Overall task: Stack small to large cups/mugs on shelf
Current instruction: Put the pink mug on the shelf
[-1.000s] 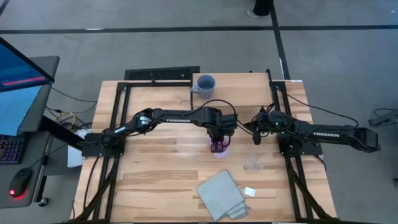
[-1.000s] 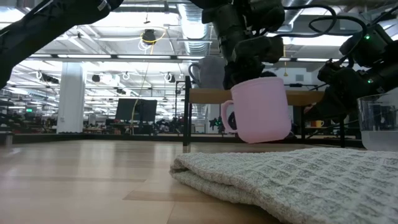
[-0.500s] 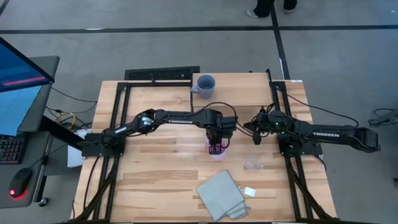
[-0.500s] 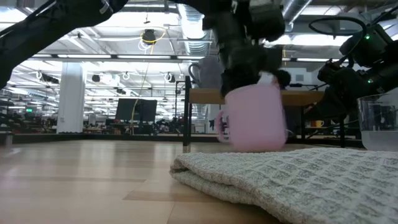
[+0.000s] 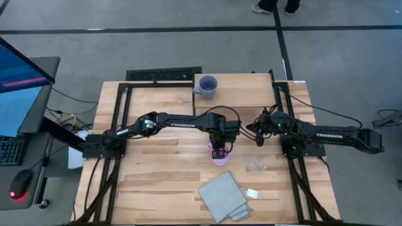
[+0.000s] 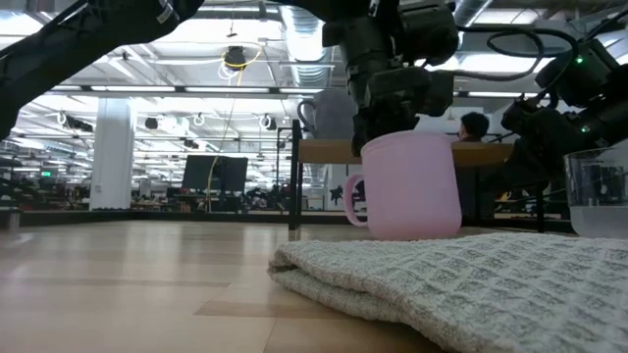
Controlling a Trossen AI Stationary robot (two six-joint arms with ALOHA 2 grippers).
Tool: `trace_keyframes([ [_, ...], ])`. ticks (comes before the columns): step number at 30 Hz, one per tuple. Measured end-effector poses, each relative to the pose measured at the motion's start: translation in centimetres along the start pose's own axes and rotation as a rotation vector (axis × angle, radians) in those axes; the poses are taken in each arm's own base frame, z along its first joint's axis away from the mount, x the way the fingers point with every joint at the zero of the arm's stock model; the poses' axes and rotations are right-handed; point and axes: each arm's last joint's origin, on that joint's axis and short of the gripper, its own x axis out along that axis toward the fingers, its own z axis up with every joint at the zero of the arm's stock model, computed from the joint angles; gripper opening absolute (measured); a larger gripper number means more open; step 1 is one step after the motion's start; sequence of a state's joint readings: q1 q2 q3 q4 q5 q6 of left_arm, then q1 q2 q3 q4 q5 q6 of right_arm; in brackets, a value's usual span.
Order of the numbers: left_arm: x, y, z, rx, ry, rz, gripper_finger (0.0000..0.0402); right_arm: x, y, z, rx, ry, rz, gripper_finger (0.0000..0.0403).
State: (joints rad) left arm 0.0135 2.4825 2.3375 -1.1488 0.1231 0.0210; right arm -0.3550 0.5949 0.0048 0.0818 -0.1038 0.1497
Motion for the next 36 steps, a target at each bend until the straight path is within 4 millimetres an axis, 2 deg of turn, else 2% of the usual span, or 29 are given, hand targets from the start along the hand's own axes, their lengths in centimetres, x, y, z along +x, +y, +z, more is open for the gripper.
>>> trace_keyframes([
  [16,0.2,-0.2,-0.1,-0.022,0.015,-0.027,0.0075,0.0,0.0,0.0,-0.001,0.0,0.0,0.0056],
  [28,0.1,-0.9,-0.1,-0.014,0.022,-0.06,0.0178,0.0,0.0,0.0,-0.001,0.0,0.0,0.0056],
  [31,-0.8,-1.2,-0.2,-0.008,0.017,-0.077,0.0186,0.0,0.0,0.0,-0.002,0.0,0.0,0.0056],
  [36,-3.9,-1.4,-0.1,0.0,-0.044,-0.041,0.0188,0.0,0.0,0.0,-0.001,-0.001,0.0,0.0056],
])
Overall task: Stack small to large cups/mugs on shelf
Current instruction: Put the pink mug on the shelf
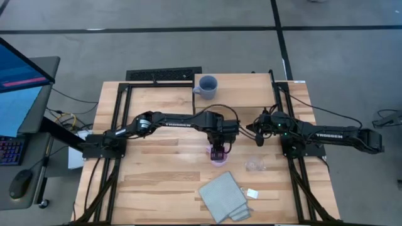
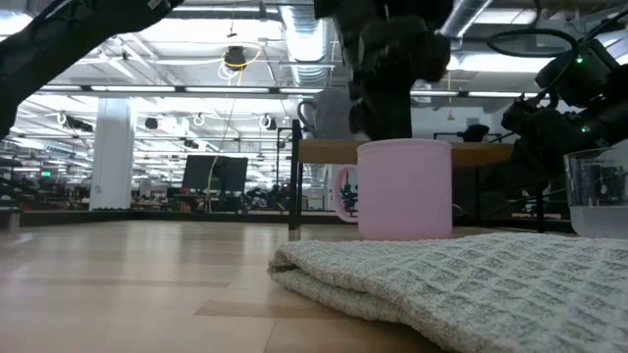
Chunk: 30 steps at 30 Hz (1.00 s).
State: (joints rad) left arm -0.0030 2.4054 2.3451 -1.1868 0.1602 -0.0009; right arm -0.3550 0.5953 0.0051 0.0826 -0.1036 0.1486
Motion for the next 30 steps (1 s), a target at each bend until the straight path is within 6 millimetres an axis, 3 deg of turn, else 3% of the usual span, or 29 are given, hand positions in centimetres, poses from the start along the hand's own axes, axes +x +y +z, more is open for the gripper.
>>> trace_keyframes([
  [8,-6.6,-0.4,-0.1,0.008,-0.133,0.164,0.0188,0.0,0.0,0.0,0.0,-0.001,0.0,0.0056],
  [15,-15.4,-1.3,-1.5,0.02,-0.322,0.371,0.0188,0.0,0.0,0.1,0.085,-0.009,0.002,0.0056],
  [21,-22.3,-2.1,-4.4,-0.031,-0.462,0.49,0.0181,0.0,0.0,0.1,0.277,-0.011,0.004,0.0056],
  [26,-25.0,-2.5,-8.1,-0.111,-0.512,0.536,0.0159,0.0,0.0,0.2,0.302,-0.021,0.007,0.0056],
  [30,-24.9,-2.7,-11.8,-0.193,-0.599,0.557,0.0144,0.0,0.1,0.6,0.299,-0.061,0.02,0.0056],
])
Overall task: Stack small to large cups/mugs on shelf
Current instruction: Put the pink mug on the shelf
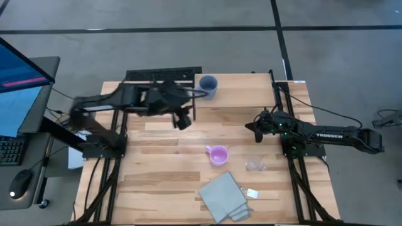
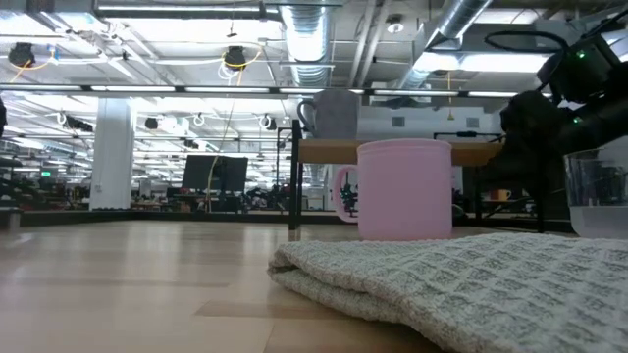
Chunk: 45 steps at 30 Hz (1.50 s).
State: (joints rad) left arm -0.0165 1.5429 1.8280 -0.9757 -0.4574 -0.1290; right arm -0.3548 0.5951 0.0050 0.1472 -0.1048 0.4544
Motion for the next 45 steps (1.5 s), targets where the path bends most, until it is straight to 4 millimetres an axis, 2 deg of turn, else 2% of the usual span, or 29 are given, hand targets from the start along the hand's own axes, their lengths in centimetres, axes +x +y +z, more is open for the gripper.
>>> trace_keyframes([
  [5,-2.0,1.3,-4.9,-0.125,-0.183,0.014,0.0133,-0.1,0.6,1.2,0.05,-0.084,0.053,0.0056],
  [9,-3.2,2.5,-9.0,-0.213,-0.267,0.02,0.0132,-0.5,2.2,3.4,0.022,-0.137,0.229,0.0056],
  [13,-3.8,3.4,-12.6,-0.289,-0.32,0.012,0.0132,-1.3,4.3,5.9,-0.019,-0.161,0.367,0.0056],
  [19,-3.5,3.8,-17.0,-0.333,-0.351,-0.005,0.0132,-2.4,7.4,9.2,-0.115,-0.254,0.422,0.0076],
  [23,-2.9,3.8,-19.2,-0.336,-0.351,-0.005,0.0132,-2.1,9.0,10.7,-0.153,-0.214,0.434,0.0119],
  [28,-1.7,3.5,-21.6,-0.331,-0.355,-0.039,0.0132,-0.4,10.6,11.5,-0.228,-0.14,0.433,0.0184],
  [31,-1.0,3.3,-23.0,-0.33,-0.364,-0.041,0.0132,0.6,11.6,11.7,-0.284,-0.077,0.428,0.0206],
  [35,-0.4,3.2,-24.5,-0.345,-0.385,-0.039,0.0132,1.9,12.8,11.9,-0.348,0.06,0.397,0.0211],
  [40,-0.1,3.3,-26.0,-0.344,-0.377,-0.034,0.0132,3.7,14.3,12.3,-0.407,0.188,0.375,0.0197],
  [45,-0.1,3.4,-26.4,-0.351,-0.379,-0.035,0.0132,5.6,15.4,12.2,-0.421,0.276,0.361,0.018],
])
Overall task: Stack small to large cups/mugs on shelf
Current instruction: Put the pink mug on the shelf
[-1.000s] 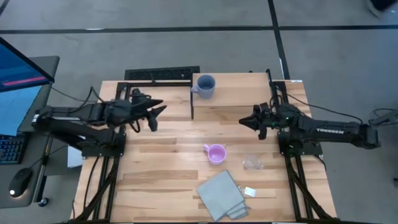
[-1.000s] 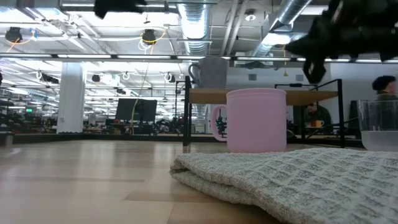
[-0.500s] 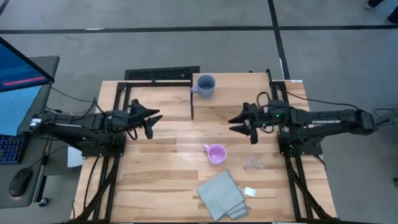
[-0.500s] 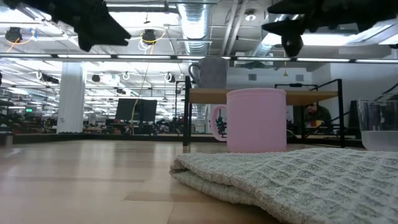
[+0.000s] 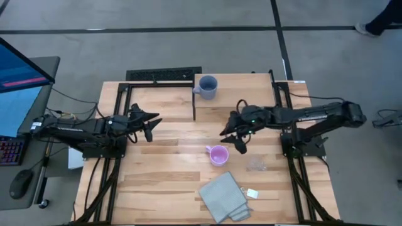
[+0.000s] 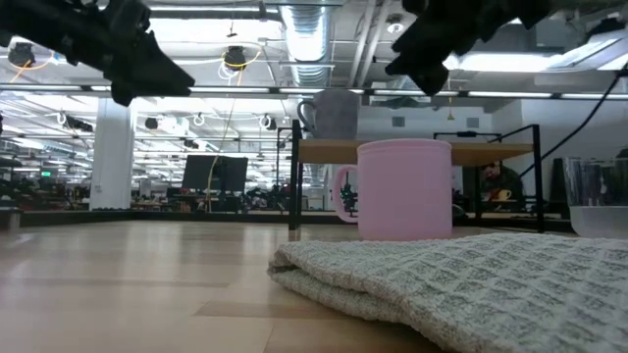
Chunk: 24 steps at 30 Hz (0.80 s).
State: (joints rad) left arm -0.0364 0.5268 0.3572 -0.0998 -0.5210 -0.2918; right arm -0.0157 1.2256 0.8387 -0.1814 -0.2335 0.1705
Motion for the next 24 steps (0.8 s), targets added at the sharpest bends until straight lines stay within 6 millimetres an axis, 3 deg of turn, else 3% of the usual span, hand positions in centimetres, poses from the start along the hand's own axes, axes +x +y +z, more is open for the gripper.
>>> trace_keyframes([
  [14,0.0,0.1,-0.5,0.046,0.054,-0.003,0.0132,6.1,0.4,-1.7,0.042,0.295,-0.005,0.017],
  [24,0.0,0.1,-0.8,0.078,0.075,-0.006,0.0132,7.3,-0.7,-2.5,0.086,0.337,-0.068,0.0155],
])
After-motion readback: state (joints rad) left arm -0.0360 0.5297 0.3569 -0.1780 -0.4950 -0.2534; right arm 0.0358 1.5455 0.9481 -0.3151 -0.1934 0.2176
